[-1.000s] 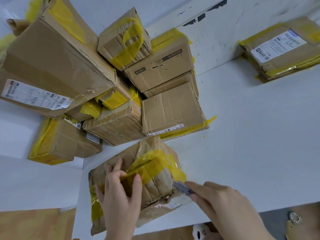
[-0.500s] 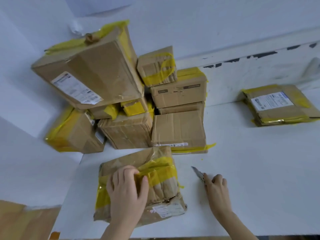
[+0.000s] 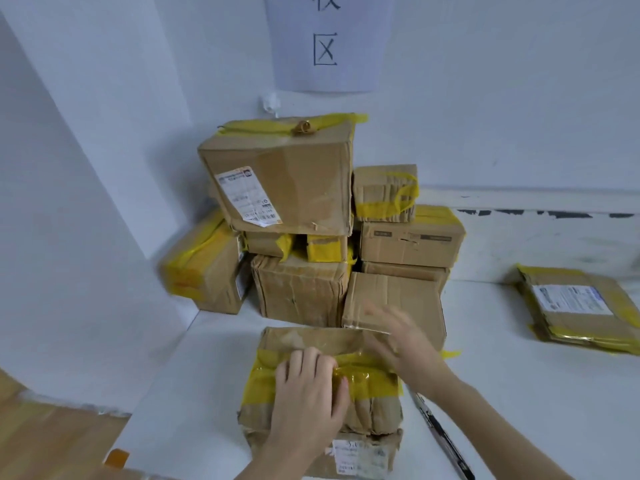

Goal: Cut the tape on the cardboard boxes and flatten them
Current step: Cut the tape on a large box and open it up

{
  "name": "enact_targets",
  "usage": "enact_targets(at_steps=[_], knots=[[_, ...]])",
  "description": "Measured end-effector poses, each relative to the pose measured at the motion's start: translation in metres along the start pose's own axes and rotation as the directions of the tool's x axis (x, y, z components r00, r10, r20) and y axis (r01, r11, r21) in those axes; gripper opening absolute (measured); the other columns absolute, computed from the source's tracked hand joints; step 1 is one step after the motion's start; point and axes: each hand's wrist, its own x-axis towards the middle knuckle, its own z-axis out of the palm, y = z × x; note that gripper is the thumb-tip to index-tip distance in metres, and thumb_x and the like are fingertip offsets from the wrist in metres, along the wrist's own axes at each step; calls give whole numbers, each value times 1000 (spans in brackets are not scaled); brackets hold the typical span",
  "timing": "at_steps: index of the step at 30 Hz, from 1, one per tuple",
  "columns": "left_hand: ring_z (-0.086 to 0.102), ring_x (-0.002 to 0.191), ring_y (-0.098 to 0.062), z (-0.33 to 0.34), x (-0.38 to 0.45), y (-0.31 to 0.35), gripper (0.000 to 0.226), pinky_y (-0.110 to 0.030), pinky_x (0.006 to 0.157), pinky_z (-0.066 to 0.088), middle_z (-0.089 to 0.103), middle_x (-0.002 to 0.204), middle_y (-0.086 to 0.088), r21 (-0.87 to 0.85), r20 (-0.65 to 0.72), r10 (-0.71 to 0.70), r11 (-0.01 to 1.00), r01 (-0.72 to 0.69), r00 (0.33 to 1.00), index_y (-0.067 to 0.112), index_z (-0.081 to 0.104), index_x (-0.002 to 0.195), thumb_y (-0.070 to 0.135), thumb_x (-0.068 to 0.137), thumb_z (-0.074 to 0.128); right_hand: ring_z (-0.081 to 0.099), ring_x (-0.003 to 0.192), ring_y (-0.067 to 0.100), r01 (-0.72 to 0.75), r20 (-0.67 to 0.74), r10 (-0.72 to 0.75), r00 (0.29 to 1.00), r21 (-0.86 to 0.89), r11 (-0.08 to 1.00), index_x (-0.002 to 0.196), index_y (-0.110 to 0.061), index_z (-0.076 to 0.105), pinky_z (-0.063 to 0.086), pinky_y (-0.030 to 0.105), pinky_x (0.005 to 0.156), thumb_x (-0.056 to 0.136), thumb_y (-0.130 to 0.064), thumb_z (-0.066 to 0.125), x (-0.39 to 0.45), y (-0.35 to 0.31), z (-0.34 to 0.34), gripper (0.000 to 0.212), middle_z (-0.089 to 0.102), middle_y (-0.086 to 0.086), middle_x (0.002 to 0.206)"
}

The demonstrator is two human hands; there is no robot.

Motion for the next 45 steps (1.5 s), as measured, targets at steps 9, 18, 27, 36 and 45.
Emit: enact_targets(at_steps=[9, 18, 27, 36, 45], knots=[[41, 76, -11, 4, 11, -41, 11, -24, 68, 33, 52, 77, 4, -82, -88, 234, 967, -241, 968, 18, 53, 76, 26, 79, 46, 15, 144, 15, 242, 632, -35, 774, -244, 939, 143, -15, 40, 11, 31, 117, 102, -33, 30, 37, -36, -9, 45, 18, -2, 157], [39, 77, -15, 13, 9, -47, 5, -25, 69, 30, 42, 89, 2, -142, -275, 251, 944, -298, 928, 18, 40, 84, 18, 81, 44, 18, 141, 11, 158, 589, 39, 807, -278, 947, 148, -16, 27, 18, 25, 111, 99, -47, 34, 35, -29, -5, 59, 15, -11, 157], [39, 76, -16, 14, 3, -48, 21, -25, 69, 31, 40, 91, -1, -125, -409, 269, 930, -345, 872, 17, 43, 87, 22, 99, 26, 24, 137, 16, 198, 566, 107, 818, -451, 870, 149, -12, 18, 42, 35, 101, 91, -34, 56, 42, -45, 5, 73, 15, -6, 154], [38, 77, -16, 10, 0, -47, 23, -27, 70, 32, 40, 91, -2, -172, -413, 251, 922, -346, 875, 15, 41, 87, 21, 100, 23, 38, 132, 25, 147, 646, 113, 755, -335, 931, 133, -3, 48, 34, 36, 108, 88, -5, 51, 62, -37, -5, 45, 38, 8, 147], [51, 90, -15, 7, -6, -52, 18, -28, 83, 48, 44, 97, -4, -392, -371, 304, 806, -445, 877, 13, 41, 89, 18, 100, 28, 43, 58, 7, -35, 708, 107, 698, -115, 993, 73, -14, 60, 35, 18, 59, 80, -14, 48, 84, -27, -37, 14, 49, 1, 68]])
